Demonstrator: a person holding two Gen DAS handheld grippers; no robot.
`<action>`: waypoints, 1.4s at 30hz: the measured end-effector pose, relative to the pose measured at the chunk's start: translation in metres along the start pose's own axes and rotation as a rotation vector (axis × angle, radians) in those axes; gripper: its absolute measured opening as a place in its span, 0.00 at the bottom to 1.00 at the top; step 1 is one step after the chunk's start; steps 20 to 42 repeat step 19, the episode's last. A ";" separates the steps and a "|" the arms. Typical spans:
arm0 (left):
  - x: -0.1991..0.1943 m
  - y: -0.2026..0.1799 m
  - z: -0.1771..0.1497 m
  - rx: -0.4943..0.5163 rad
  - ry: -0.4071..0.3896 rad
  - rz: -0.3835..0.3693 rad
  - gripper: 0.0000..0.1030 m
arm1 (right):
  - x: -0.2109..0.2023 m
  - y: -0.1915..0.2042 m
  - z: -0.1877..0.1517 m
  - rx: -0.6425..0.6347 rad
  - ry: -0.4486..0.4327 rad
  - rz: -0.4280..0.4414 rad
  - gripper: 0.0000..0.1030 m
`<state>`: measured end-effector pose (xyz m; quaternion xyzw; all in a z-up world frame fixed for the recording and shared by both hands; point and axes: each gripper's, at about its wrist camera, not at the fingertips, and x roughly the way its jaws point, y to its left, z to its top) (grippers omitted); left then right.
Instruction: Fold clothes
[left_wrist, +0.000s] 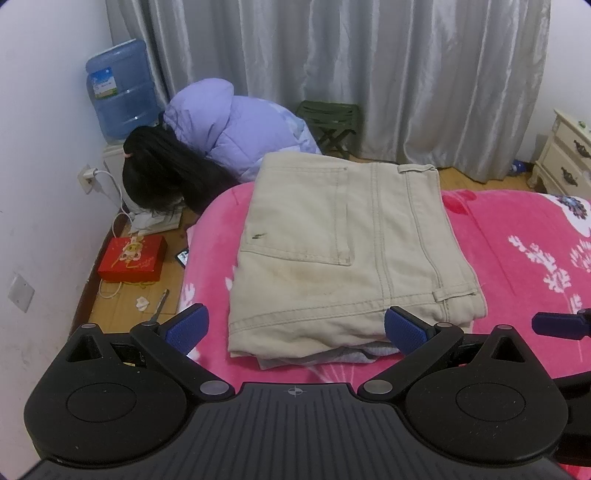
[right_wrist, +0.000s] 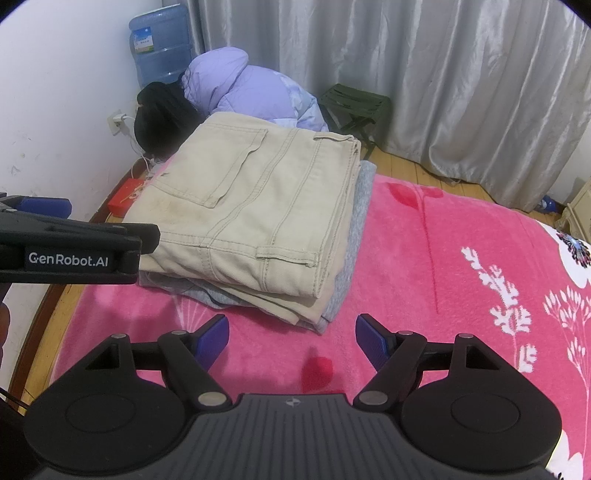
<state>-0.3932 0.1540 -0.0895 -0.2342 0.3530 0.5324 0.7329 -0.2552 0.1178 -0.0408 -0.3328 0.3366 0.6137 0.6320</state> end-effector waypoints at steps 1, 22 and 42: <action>0.000 0.000 0.000 -0.002 0.001 0.002 0.99 | 0.000 0.000 0.000 0.000 0.000 0.000 0.76; 0.000 0.001 -0.001 -0.006 0.004 0.000 0.99 | 0.000 0.001 -0.001 -0.001 0.002 0.000 0.76; 0.000 0.001 -0.001 -0.006 0.004 0.000 0.99 | 0.000 0.001 -0.001 -0.001 0.002 0.000 0.76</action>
